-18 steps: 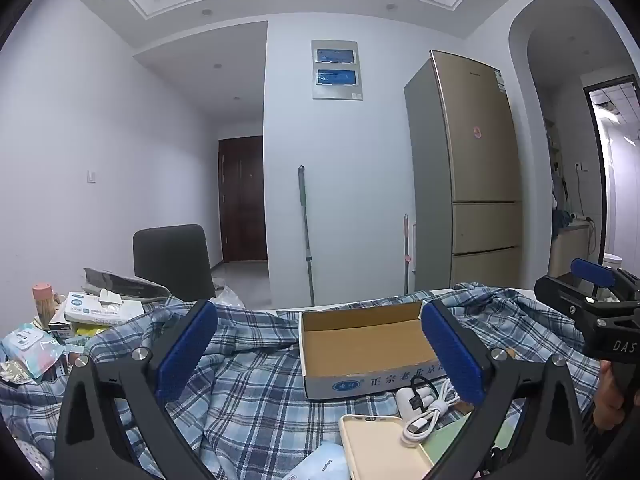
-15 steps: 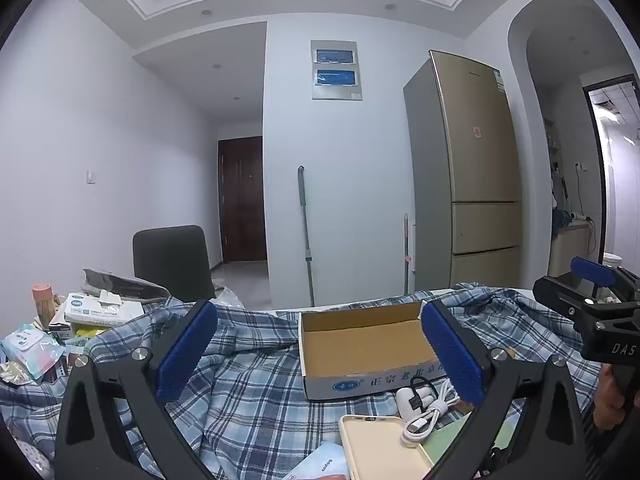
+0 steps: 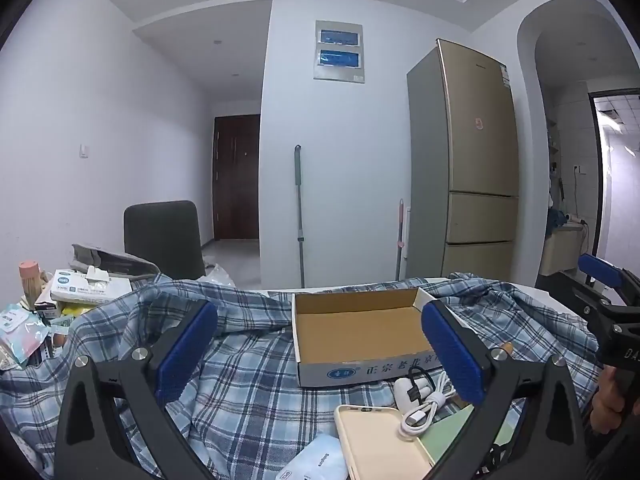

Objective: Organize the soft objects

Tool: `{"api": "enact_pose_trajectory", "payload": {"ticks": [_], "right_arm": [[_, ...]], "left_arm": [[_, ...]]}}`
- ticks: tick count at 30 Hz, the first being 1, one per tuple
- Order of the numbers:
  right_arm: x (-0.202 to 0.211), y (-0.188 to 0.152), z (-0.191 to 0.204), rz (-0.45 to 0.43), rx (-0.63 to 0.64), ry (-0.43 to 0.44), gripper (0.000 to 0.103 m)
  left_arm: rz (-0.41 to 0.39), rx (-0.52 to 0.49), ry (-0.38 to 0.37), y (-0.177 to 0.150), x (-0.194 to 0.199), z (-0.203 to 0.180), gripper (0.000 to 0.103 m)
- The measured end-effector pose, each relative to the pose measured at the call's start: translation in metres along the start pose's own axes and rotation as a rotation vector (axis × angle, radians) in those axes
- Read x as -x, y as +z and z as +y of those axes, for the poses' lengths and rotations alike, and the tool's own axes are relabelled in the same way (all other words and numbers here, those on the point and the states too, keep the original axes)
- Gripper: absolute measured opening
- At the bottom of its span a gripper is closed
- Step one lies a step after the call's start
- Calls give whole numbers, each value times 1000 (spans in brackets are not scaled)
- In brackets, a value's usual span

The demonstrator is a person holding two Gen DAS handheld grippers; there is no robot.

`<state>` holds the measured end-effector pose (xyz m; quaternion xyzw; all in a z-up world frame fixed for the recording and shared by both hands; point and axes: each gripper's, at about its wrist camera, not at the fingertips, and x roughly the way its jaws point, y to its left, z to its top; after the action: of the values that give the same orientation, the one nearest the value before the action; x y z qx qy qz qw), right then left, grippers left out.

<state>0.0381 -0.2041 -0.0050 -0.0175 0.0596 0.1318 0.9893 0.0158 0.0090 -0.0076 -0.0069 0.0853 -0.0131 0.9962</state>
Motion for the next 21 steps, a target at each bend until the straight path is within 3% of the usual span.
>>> {"api": "enact_pose_trajectory", "payload": {"ticks": [8, 21], "right_arm": [[1, 0, 0, -2, 10, -12, 103], [0, 0, 4, 5, 17, -16, 103]], "left_arm": [[-41, -45, -1, 1, 9, -7, 103], [-38, -43, -3, 1, 11, -9, 103]]}}
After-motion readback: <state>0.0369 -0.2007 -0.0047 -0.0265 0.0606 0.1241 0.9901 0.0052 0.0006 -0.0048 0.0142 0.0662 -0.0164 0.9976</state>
